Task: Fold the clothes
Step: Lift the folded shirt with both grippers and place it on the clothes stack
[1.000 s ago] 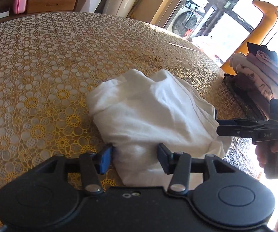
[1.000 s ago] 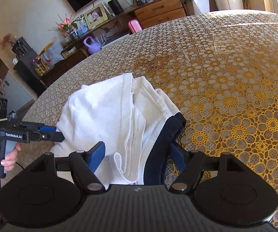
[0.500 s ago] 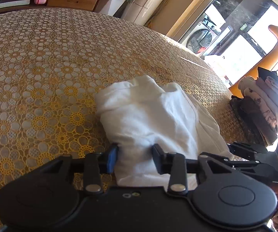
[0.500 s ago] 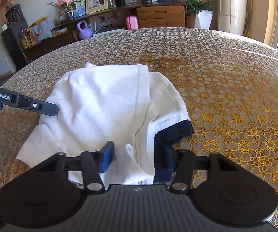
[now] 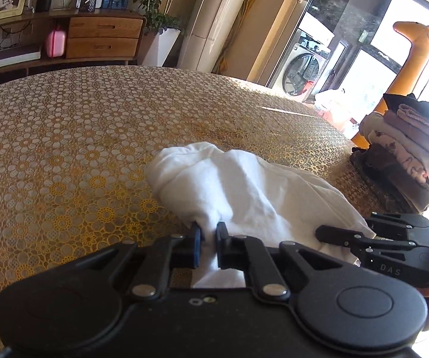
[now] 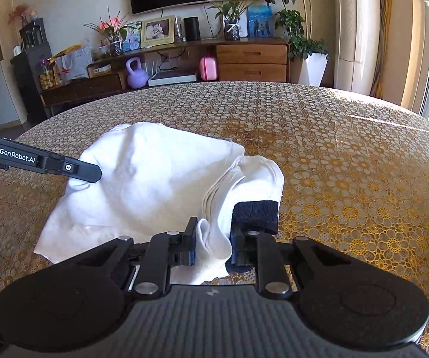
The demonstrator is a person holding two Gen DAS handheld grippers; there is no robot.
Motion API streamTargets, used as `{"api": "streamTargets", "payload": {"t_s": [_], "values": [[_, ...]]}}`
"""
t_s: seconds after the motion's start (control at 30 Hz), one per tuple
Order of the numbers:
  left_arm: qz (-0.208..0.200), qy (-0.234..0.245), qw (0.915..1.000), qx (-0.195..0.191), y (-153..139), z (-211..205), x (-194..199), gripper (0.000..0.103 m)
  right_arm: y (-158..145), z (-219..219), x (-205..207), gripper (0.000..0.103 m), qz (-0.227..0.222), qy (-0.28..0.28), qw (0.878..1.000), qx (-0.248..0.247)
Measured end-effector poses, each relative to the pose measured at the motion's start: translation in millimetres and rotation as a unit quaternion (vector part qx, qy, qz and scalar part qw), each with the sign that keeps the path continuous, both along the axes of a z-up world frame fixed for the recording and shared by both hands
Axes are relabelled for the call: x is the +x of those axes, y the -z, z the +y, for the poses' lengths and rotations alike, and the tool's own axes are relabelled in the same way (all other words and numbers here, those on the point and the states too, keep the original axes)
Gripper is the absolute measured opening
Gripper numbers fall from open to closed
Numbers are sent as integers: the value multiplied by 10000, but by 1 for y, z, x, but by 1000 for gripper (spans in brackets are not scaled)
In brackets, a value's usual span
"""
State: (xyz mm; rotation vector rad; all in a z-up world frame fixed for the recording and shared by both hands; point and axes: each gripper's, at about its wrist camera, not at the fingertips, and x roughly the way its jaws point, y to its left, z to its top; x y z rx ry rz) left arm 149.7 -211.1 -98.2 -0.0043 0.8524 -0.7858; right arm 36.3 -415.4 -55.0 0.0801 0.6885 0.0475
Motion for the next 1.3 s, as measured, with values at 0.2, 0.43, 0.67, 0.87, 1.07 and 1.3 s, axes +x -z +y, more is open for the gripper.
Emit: {"api": "streamTargets", "payload": {"t_s": [0.2, 0.43, 0.67, 0.87, 1.07, 1.3], "values": [[-304, -75, 9994, -116, -39, -10, -37, 103, -35, -10, -28, 19, -350, -163, 9988, -304], [-777, 92, 9966, -245, -85, -41, -81, 103, -81, -31, -66, 19, -732, -149, 9951, -643], [-1344, 552, 9880, -527, -139, -114, -116, 103, -139, -76, -109, 19, -1183, 300, 9874, -1010], [-1796, 940, 9760, -794, -181, -206, -139, 103, -185, -135, -136, 19, -1432, 852, 9756, -1430], [-2129, 1299, 9632, -1001, -219, -310, -157, 103, -223, -211, -146, 19, -1663, 1551, 9561, -1851], [-2254, 1524, 9548, -1195, -234, -421, -178, 103, -244, -303, -151, 19, -1619, 2245, 9377, -2099]]}}
